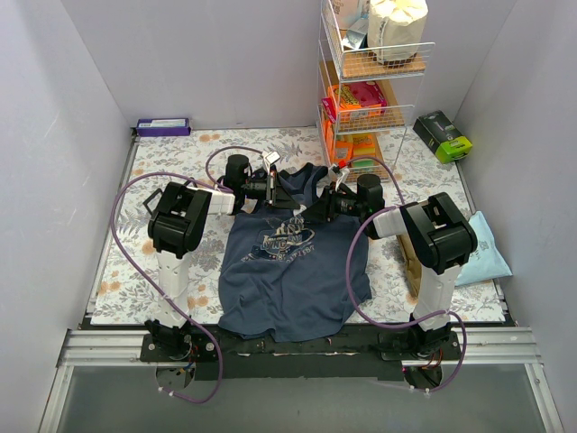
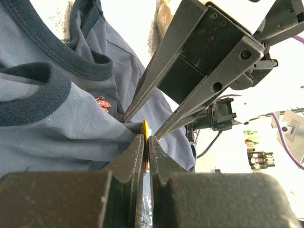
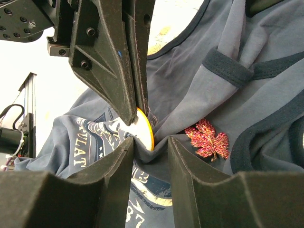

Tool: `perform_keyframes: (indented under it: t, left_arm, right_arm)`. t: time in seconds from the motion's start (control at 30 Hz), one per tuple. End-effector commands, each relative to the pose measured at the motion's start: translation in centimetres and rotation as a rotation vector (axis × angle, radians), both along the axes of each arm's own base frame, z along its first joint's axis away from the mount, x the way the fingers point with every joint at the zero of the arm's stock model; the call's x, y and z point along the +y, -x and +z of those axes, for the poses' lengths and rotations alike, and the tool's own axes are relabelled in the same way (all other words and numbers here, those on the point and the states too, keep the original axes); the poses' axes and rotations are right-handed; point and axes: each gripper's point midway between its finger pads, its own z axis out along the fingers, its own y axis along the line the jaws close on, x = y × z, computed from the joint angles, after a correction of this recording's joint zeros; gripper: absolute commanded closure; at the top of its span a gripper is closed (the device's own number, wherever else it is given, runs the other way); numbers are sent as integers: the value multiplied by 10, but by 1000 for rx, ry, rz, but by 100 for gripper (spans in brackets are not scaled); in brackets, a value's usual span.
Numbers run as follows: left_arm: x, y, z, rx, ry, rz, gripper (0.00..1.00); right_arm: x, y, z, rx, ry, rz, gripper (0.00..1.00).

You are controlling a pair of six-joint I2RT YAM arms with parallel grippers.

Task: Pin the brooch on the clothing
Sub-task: Pin the brooch to the clothes.

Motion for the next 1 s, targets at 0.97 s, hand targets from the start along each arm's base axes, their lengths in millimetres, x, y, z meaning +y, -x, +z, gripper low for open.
perform_keyframes:
  t: [0.97]
  left_arm:
    - [-7, 16, 17, 43, 73, -93, 100]
  right_arm:
    - [19, 13, 26, -128, -41, 76, 51]
